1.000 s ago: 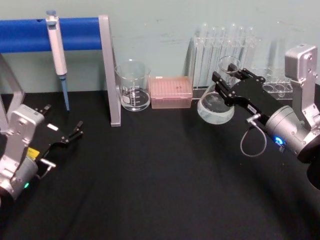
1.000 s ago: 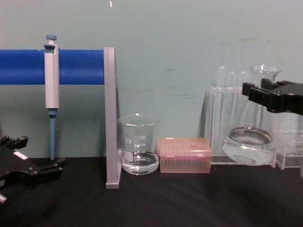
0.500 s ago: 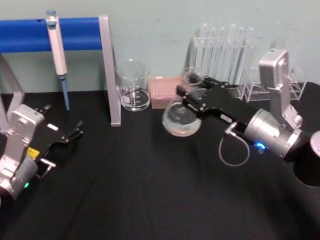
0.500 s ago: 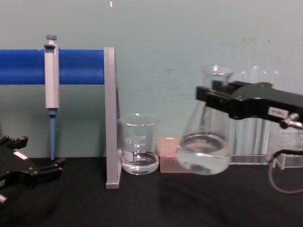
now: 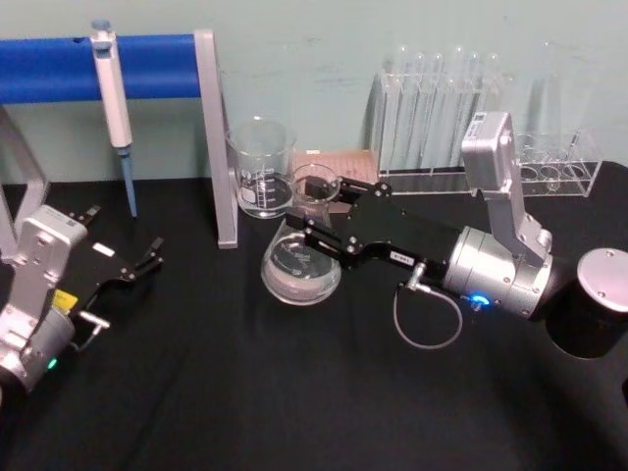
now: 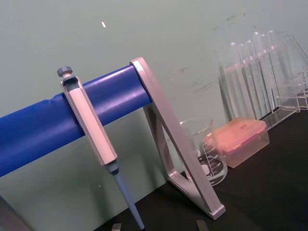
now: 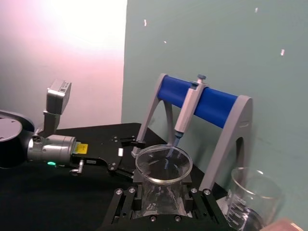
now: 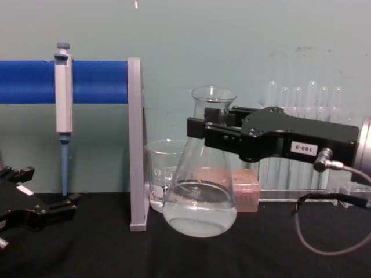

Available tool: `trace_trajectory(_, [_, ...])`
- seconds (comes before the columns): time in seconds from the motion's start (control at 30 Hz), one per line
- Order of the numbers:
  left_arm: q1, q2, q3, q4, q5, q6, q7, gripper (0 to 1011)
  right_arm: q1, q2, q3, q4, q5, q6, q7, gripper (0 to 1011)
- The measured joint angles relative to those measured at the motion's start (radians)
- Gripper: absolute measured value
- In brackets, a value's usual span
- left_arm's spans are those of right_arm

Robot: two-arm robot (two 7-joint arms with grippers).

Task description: Grasp the erlenmeyer flask with one hand, shake it three times, then place it back.

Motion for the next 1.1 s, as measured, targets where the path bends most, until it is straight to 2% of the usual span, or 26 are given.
trace_trajectory(0.17, [0.0, 0.0, 0.0, 0.0, 0.0, 0.0, 0.0, 1001, 0.012, 0.004, -0.016, 0.01, 0.013, -0.006, 0.009, 456])
trace_trajectory(0.37, [0.0, 0.0, 0.0, 0.0, 0.0, 0.0, 0.0, 1001, 0.018, 0.008, -0.019, 0.022, 0.025, -0.014, -0.004, 453])
trace_trajectory(0.6, [0.0, 0.0, 0.0, 0.0, 0.0, 0.0, 0.0, 1001, 0.007, 0.019, 0.016, 0.029, 0.032, -0.017, -0.072, 453])
trace_trajectory(0.8, [0.0, 0.0, 0.0, 0.0, 0.0, 0.0, 0.0, 1001, -0.035, 0.037, 0.099, 0.02, 0.029, -0.012, -0.187, 456])
trace_trajectory(0.83, [0.0, 0.0, 0.0, 0.0, 0.0, 0.0, 0.0, 1001, -0.035, 0.037, 0.099, 0.02, 0.029, -0.012, -0.187, 456])
trace_trajectory(0.93, [0.0, 0.0, 0.0, 0.0, 0.0, 0.0, 0.0, 1001, -0.066, 0.049, 0.151, 0.007, 0.022, -0.003, -0.247, 456])
trace_trajectory(1.1, [0.0, 0.0, 0.0, 0.0, 0.0, 0.0, 0.0, 1001, -0.104, 0.063, 0.208, -0.012, 0.015, 0.007, -0.308, 453])
